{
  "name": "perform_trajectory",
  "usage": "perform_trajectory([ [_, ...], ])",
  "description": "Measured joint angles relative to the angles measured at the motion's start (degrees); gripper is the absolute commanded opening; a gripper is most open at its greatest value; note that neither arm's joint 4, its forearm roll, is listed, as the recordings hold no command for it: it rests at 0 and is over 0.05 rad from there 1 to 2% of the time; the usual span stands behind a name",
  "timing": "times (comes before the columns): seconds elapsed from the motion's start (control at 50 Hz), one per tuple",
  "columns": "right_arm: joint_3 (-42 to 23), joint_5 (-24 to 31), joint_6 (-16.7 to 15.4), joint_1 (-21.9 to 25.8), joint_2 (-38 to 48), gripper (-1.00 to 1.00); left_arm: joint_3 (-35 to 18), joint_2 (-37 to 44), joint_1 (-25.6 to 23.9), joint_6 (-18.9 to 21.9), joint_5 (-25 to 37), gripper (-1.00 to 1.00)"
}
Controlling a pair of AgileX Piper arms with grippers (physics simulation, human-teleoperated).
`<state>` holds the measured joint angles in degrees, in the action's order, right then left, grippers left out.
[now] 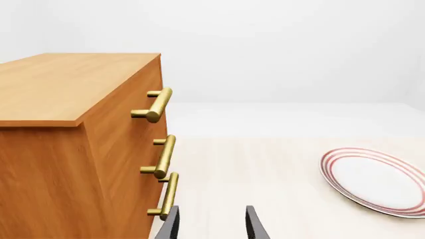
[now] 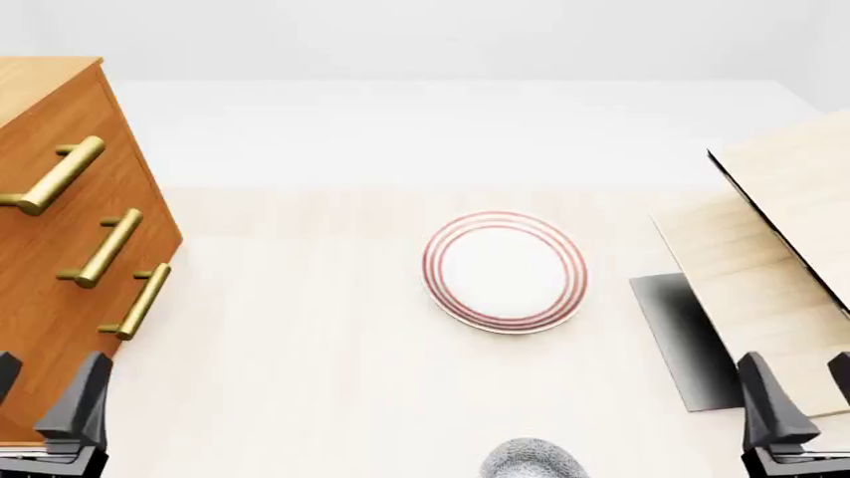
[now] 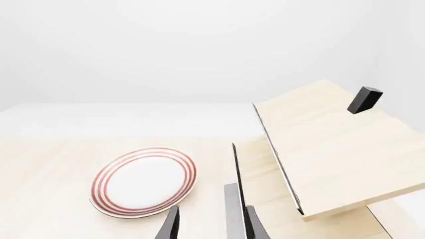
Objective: Open the top drawer of the cabinet and put the bowl in it.
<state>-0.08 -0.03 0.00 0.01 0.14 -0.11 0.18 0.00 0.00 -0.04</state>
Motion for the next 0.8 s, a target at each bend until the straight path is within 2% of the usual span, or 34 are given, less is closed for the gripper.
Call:
perform_trajectory([
  [0.36, -0.16, -0.07, -0.05, 0.03, 0.27, 1.00, -0.36, 0.44, -0.22, 0.27, -0.07, 1.00],
  [0.44, -0.17, -0.08, -0.06, 0.03, 0.30, 1.00, -0.74, 2.16, -0.85, 1.92, -1.02, 1.00],
  [0.58, -0.19, -0.09, -0.08, 0.04, 0.33, 1.00, -2.12, 7.70, -1.92, 7.36, -3.82, 1.00],
  [0.8, -0.20, -0.09, -0.08, 0.04, 0.35, 1.00, -6.62, 14.06, -2.13, 18.91, -4.06, 1.00],
])
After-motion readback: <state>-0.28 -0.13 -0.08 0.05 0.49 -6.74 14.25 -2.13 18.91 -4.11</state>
